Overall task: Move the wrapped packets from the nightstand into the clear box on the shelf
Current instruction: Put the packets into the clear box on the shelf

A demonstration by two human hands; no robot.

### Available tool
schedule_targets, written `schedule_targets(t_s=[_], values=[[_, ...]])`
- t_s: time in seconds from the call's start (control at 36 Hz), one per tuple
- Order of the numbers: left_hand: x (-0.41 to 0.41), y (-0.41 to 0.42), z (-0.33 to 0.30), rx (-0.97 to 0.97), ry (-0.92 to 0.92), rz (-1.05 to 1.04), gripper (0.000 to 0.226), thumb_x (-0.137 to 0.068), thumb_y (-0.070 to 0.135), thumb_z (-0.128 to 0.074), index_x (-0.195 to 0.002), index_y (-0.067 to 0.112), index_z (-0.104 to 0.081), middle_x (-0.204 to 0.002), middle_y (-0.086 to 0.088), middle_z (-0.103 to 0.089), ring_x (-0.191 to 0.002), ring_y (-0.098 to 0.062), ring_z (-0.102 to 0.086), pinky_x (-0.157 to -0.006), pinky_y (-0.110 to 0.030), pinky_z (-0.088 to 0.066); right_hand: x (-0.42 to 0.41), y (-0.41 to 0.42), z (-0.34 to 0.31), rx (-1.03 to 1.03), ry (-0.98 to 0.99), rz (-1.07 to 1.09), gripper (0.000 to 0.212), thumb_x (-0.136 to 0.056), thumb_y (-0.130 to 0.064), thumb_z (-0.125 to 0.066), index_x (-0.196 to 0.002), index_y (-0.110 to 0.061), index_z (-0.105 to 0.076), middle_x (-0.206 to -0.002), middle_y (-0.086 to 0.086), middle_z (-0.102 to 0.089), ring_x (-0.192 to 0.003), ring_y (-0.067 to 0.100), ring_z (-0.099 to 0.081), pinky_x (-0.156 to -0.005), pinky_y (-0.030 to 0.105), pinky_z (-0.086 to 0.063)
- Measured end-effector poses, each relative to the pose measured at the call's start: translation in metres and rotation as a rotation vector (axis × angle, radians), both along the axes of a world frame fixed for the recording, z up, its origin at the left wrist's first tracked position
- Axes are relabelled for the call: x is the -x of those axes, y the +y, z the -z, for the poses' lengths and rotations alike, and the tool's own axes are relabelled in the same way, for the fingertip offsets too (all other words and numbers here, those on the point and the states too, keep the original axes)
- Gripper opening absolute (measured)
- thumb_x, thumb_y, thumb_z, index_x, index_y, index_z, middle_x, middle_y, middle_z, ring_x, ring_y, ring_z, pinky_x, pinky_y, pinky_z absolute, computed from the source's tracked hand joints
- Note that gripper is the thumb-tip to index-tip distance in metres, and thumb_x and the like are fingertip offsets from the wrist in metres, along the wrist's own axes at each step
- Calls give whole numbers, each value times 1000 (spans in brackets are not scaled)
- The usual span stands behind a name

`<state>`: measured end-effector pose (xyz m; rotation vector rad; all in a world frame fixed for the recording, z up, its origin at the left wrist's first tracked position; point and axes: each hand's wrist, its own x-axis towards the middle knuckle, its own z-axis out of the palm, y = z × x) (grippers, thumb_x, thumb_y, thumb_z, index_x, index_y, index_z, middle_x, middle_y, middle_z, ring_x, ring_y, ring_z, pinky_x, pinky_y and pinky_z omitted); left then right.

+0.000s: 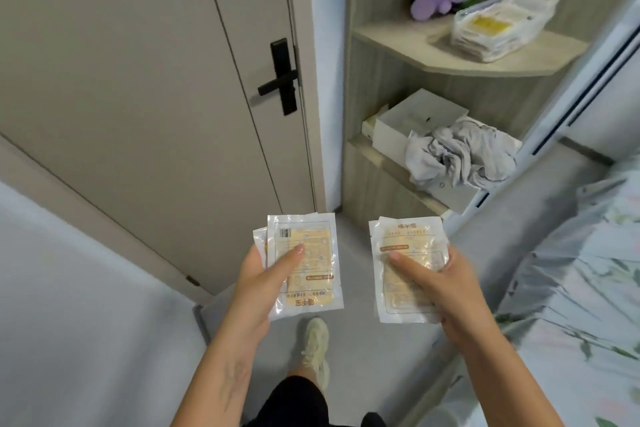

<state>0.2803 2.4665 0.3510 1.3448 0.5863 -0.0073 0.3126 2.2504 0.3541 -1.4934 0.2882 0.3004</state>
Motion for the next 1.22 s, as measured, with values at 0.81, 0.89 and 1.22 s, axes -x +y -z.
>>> schedule_targets(t_s=[0.81,0.89,1.22], values=[[-418,-104,-24,166,4,486,27,-89,11,-60,-115,16,-64,-106,-5,-73,-105,-27,-67,-96,-54,-48,-340,-50,-17,-277,-39,402,37,-80,-31,-60,-112,-11,-64,-101,11,-74,-95,28,-70,-81,40,-56],[-445,-126,-30,197,-8,458,24,-88,10,-59,-111,15,-65,-101,-7,-74,-100,-27,-68,-87,-47,-54,-372,-70,-23,-209,-118,337,27,-83,-31,-57,-106,-18,-65,-97,3,-75,-90,18,-72,-74,29,-57],[-535,-197,-65,320,-334,236,26,-87,2,-51,-106,7,-67,-102,-15,-73,-98,-27,-68,-77,-38,-59,-484,-111,-41,173,-545,15,53,-82,-68,-50,-114,-27,-63,-121,15,-55,-116,18,-56,-101,36,-45]])
